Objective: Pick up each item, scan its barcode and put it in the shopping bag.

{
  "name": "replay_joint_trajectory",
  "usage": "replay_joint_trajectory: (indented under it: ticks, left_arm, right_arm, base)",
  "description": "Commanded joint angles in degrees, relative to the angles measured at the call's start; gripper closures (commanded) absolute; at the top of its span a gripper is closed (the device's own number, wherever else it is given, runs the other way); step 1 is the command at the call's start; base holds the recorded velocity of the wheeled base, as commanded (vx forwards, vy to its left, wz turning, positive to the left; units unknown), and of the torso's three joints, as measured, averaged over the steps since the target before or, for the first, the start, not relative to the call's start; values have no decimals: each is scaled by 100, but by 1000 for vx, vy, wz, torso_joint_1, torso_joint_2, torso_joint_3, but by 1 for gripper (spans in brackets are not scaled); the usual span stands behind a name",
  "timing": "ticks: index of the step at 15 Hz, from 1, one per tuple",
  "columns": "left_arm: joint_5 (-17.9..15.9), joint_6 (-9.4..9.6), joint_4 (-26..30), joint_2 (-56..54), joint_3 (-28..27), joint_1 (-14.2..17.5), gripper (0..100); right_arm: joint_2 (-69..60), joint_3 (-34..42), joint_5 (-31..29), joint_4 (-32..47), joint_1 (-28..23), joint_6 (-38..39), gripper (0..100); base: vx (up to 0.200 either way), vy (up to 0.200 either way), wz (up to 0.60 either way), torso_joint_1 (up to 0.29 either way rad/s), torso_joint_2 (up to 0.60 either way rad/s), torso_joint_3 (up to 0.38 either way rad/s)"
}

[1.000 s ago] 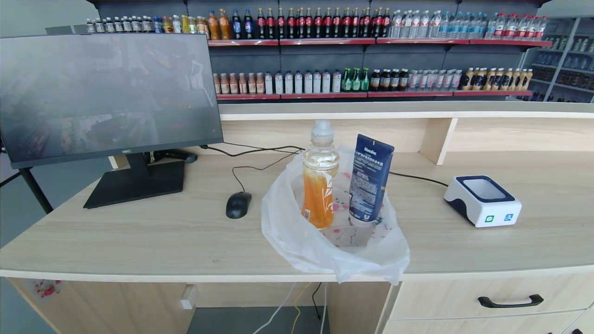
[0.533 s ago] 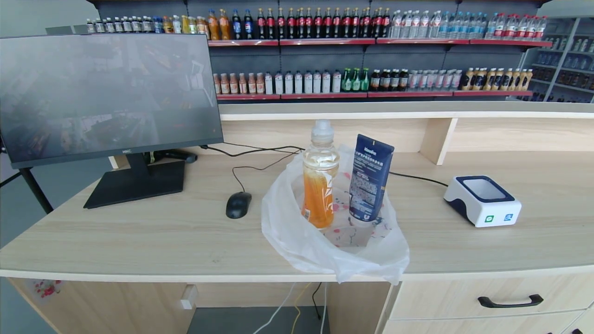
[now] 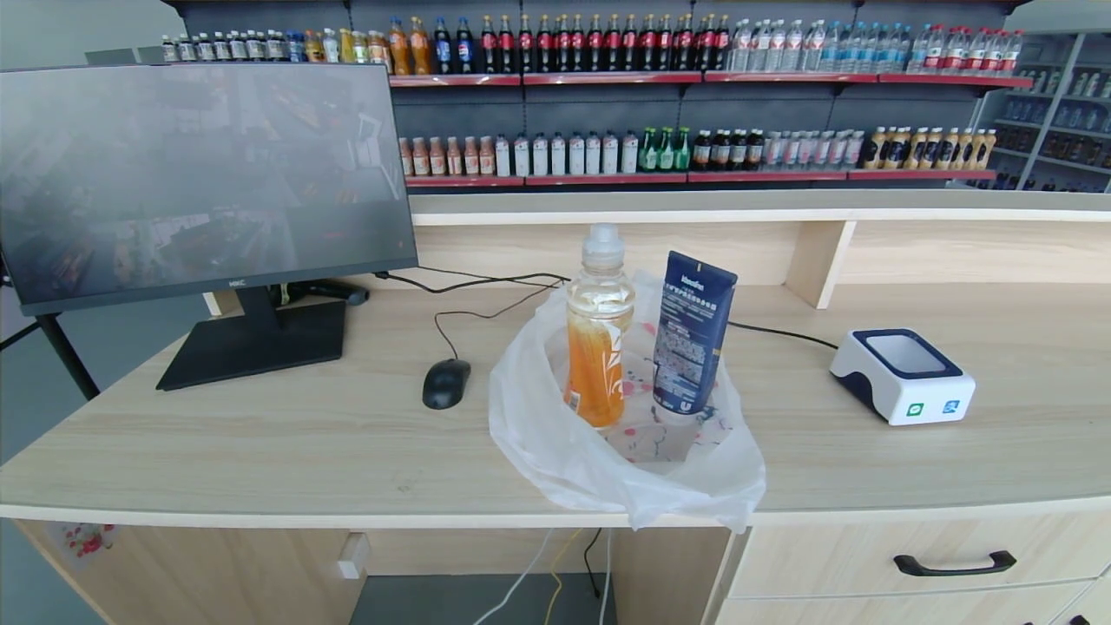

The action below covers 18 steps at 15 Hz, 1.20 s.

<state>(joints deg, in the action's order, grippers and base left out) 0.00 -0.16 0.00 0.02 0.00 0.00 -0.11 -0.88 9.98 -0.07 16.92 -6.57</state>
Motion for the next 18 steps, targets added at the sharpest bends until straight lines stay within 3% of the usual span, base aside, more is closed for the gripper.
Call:
replay_joint_trajectory:
  ticks: [1, 7, 10, 13, 15, 17, 18]
  left_arm:
    - [0, -2, 0, -2, 0, 0, 0]
    - [0, 16, 0, -2, 0, 0, 0]
    - [0, 16, 0, -2, 0, 0, 0]
    - [0, 16, 0, -2, 0, 0, 0]
    - [0, 16, 0, -2, 0, 0, 0]
    - [0, 16, 0, -2, 0, 9, 0]
    - [0, 16, 9, -2, 0, 0, 0]
  right_arm:
    - [11, 0, 4, -1, 4, -2, 0]
    - [11, -9, -40, -1, 4, 33, 0]
    - [11, 70, -1306, 34, 31, 499, 0]
    - [72, 70, -1288, 34, 4, 490, 0]
    - [573, 79, -1324, 25, -277, 806, 0]
    - [565, 79, -1324, 25, -963, 639, 0]
    - [565, 88, -1332, -1, -936, 560, 0]
  base:
    - [0, 0, 0, 0, 0, 0]
    - [0, 0, 0, 0, 0, 0]
    - [0, 0, 0, 0, 0, 0]
    - [0, 0, 0, 0, 0, 0]
    - [0, 0, 0, 0, 0, 0]
    - [0, 0, 0, 0, 0, 0]
    - [0, 0, 0, 0, 0, 0]
